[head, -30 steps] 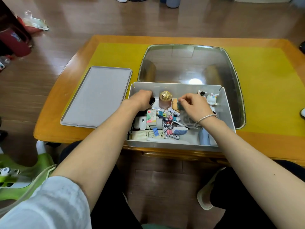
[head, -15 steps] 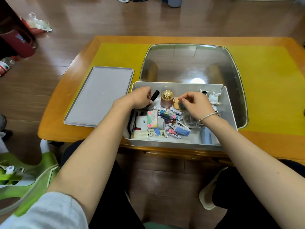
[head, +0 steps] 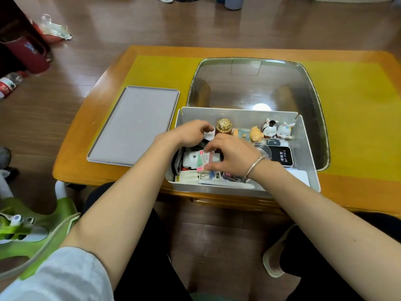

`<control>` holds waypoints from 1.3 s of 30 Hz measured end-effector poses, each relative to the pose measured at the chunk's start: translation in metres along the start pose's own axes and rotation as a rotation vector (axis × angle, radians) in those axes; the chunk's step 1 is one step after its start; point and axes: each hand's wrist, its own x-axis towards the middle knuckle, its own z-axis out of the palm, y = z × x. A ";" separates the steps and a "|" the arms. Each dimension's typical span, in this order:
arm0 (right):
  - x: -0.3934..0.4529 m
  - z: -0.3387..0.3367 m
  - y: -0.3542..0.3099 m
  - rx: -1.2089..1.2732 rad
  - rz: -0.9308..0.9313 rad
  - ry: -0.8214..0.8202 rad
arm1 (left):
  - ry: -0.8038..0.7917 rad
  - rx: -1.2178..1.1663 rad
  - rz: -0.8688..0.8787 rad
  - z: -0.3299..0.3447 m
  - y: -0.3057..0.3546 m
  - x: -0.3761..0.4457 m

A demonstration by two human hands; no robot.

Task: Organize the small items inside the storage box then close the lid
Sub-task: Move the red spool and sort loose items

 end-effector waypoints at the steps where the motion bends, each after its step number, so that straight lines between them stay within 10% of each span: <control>1: 0.001 0.002 -0.002 -0.060 0.011 -0.050 | -0.025 0.030 -0.011 0.003 -0.001 0.002; 8: 0.009 0.008 -0.008 0.092 0.055 -0.106 | -0.139 0.259 -0.013 0.008 -0.006 0.007; 20: 0.012 -0.035 0.029 0.756 0.307 0.358 | -0.102 0.330 -0.078 0.021 -0.005 0.005; 39: 0.084 -0.012 0.029 -0.369 0.134 0.172 | -0.025 0.404 -0.117 0.041 -0.003 -0.020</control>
